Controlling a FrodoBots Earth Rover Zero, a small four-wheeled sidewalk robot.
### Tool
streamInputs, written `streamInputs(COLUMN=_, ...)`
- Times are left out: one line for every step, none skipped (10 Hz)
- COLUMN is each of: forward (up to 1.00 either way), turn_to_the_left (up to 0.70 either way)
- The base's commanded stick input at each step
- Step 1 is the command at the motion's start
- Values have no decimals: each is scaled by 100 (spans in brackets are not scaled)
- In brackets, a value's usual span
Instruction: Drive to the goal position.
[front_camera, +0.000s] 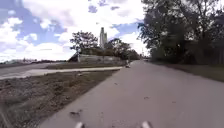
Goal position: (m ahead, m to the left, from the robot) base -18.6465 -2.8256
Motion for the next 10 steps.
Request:
streamInputs(forward=70, turn_to_the_left=-27)
streamInputs(forward=70, turn_to_the_left=-27)
streamInputs(forward=70, turn_to_the_left=-27)
streamInputs(forward=70, turn_to_the_left=-27)
streamInputs(forward=70, turn_to_the_left=-27)
streamInputs(forward=70, turn_to_the_left=-27)
streamInputs(forward=70, turn_to_the_left=-27)
streamInputs(forward=70, turn_to_the_left=-27)
streamInputs(forward=70, turn_to_the_left=-27)
streamInputs(forward=70, turn_to_the_left=-27)
